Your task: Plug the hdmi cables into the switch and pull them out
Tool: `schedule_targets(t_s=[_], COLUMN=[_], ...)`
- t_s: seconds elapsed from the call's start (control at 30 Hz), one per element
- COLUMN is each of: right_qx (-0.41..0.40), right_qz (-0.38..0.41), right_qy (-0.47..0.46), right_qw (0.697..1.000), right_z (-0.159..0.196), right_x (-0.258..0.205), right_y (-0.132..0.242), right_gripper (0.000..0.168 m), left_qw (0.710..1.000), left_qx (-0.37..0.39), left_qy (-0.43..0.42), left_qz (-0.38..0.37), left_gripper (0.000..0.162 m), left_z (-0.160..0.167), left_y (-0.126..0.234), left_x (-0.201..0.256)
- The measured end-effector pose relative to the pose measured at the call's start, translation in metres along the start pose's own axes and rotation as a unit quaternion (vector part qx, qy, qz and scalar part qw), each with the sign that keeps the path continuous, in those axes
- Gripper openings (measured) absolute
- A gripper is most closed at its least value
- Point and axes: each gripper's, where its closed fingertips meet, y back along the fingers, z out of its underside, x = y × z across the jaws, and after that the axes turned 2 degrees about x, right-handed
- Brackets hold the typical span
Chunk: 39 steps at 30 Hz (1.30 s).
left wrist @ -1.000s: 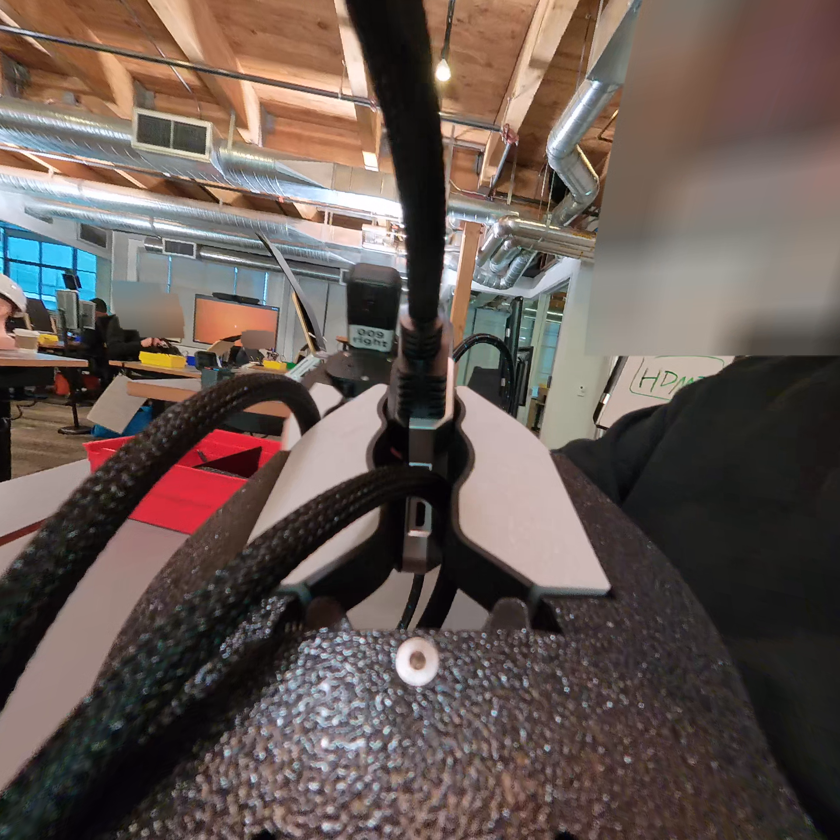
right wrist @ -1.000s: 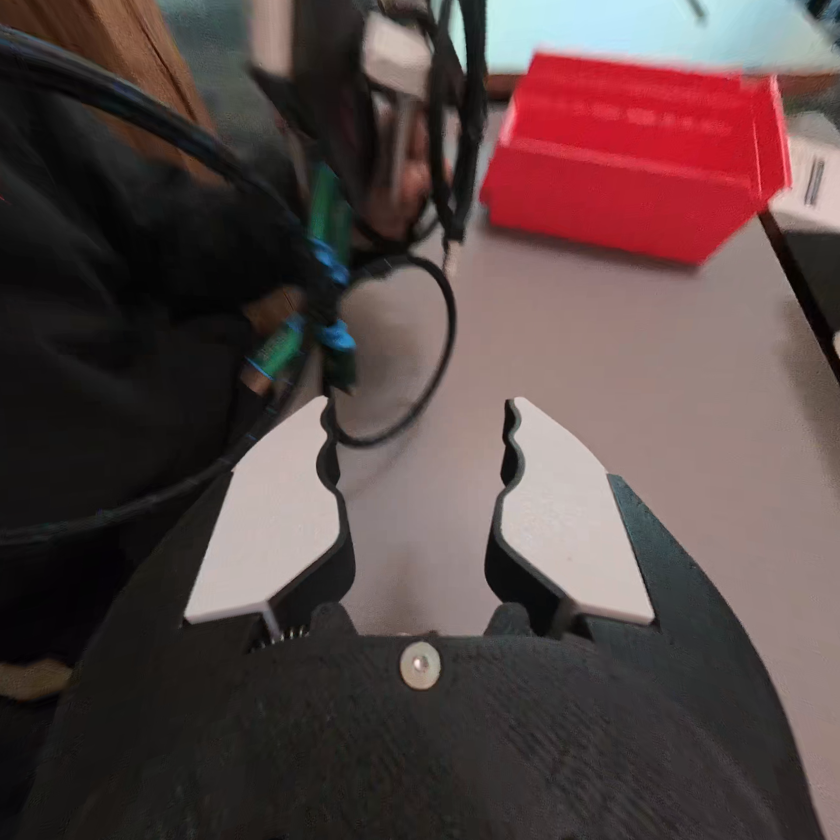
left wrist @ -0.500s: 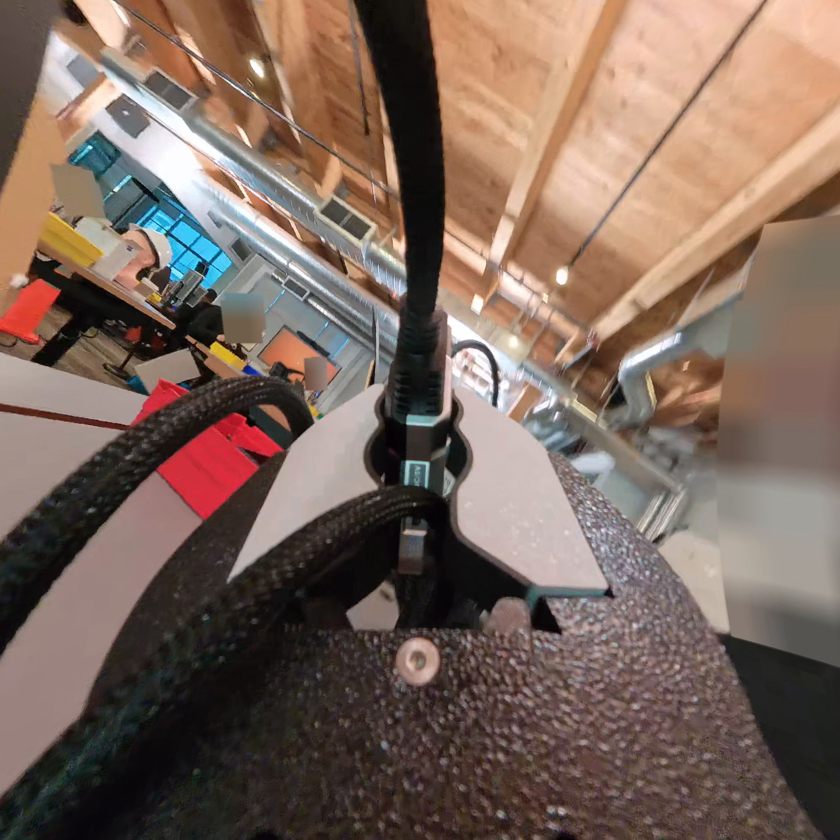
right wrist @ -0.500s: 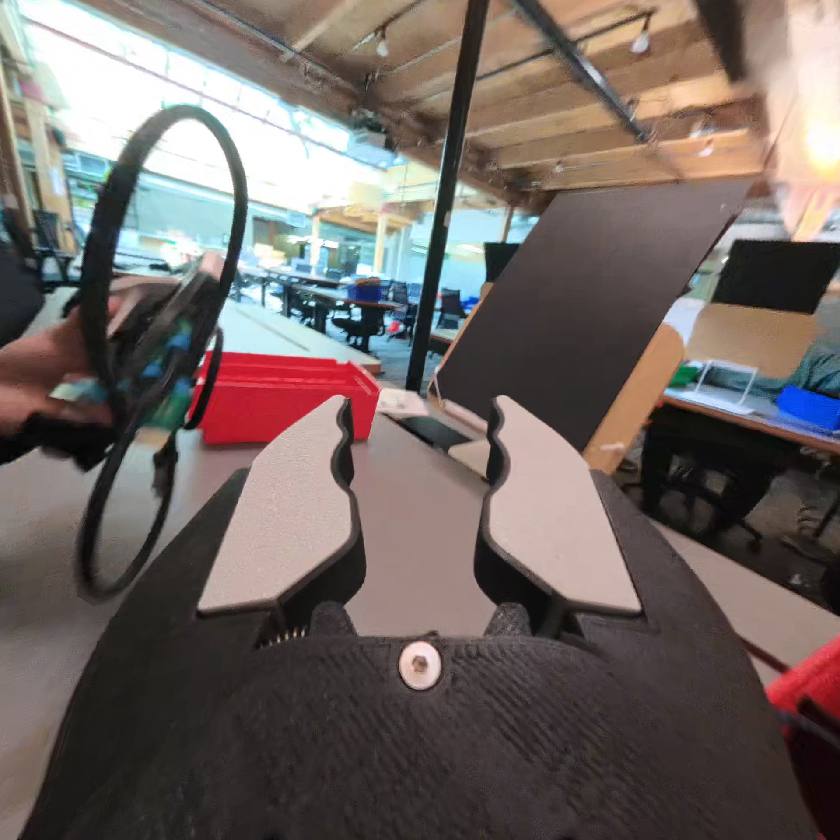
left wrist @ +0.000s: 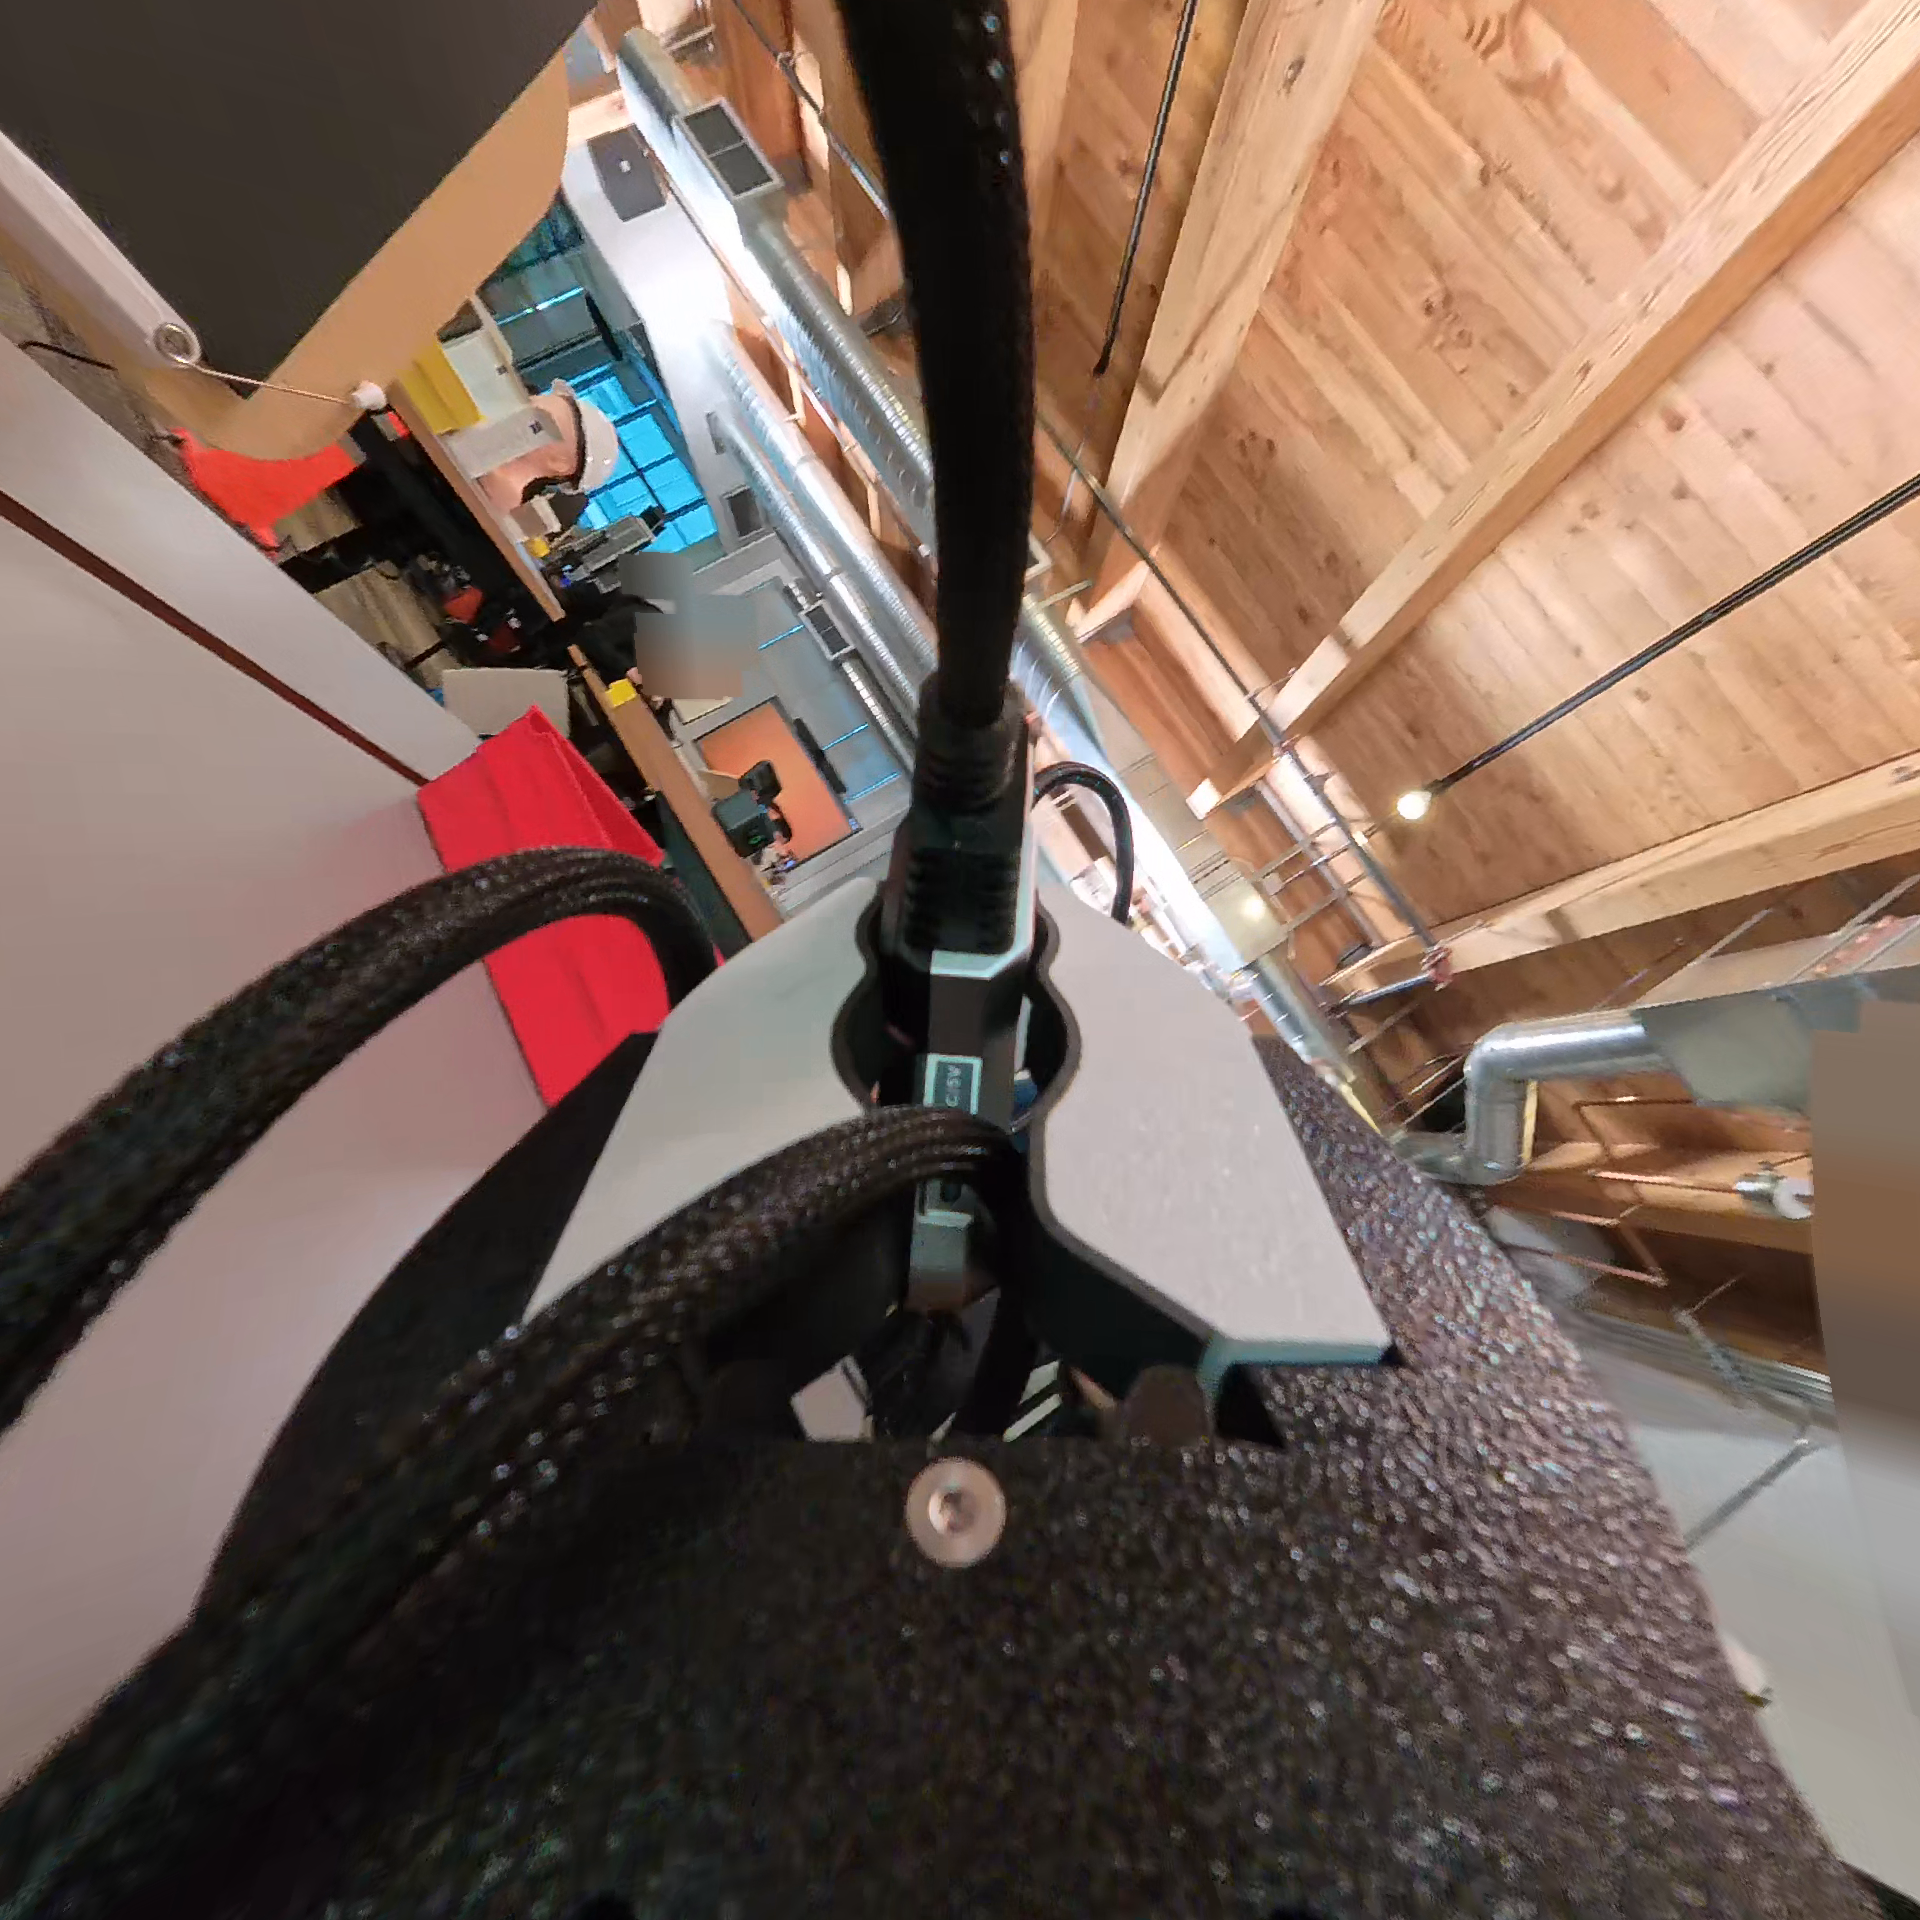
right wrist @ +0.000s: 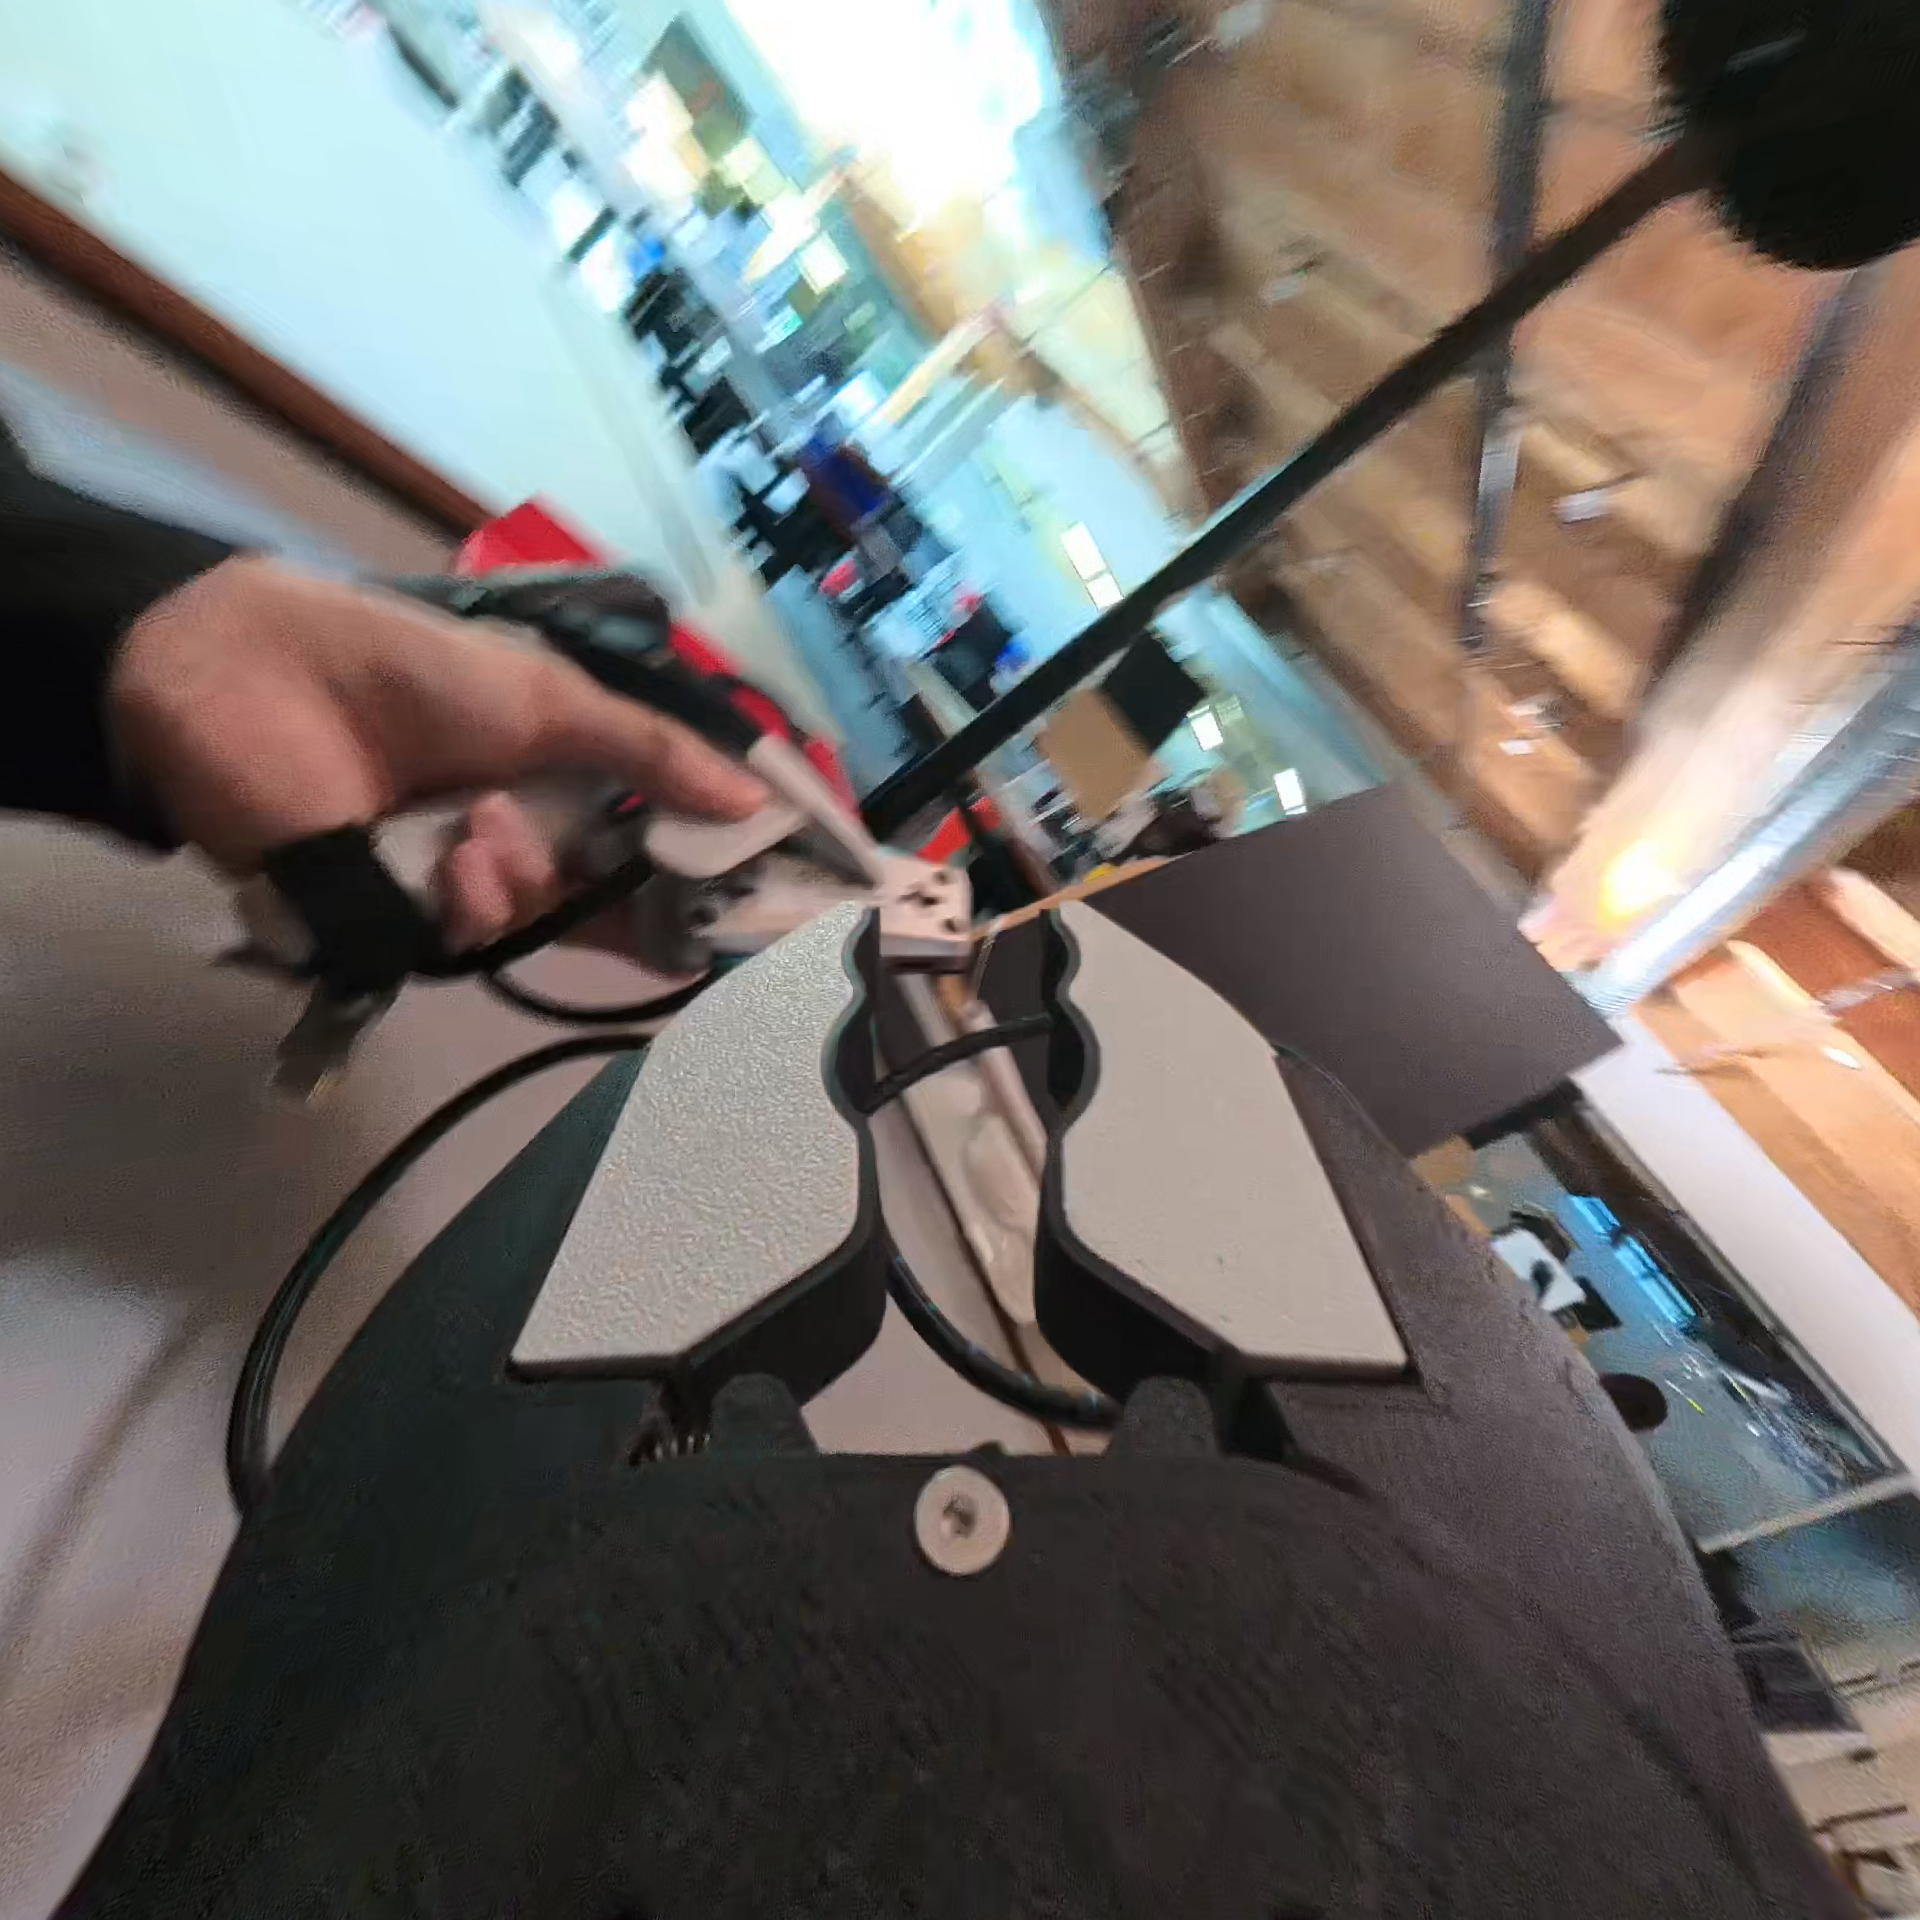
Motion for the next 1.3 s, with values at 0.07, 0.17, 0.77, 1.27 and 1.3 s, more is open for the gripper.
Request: schedule_targets(t_s=[0.07,0.17,0.77,1.27,1.3], right_qx=[-0.081,-0.162,-0.206,-0.190,-0.190], right_qz=[-0.057,-0.097,-0.151,-0.059,-0.052], right_qy=[0.022,0.026,-0.017,-0.046,-0.039], right_qw=[0.995,0.982,0.967,0.979,0.980], right_z=[0.018,0.045,0.074,0.064,0.064], right_x=[-0.013,-0.019,-0.055,-0.057,-0.058], right_y=[-0.016,-0.035,-0.077,-0.094,-0.095], right_gripper=[0.029,0.029,0.021,0.020,0.020], left_qw=[1.000,0.997,0.986,0.971,0.970], left_qx=[-0.013,-0.018,-0.005,-0.001,0.000], left_qy=[-0.025,-0.069,-0.155,-0.230,-0.235], left_qz=[-0.014,-0.024,-0.066,-0.066,-0.066], left_gripper=[0.021,0.022,0.023,0.023,0.023], left_z=[0.002,0.004,-0.003,-0.013,-0.014], left_y=[0.000,0.002,0.015,0.019,0.019], left_x=[0.000,0.005,0.005,0.012,0.012])
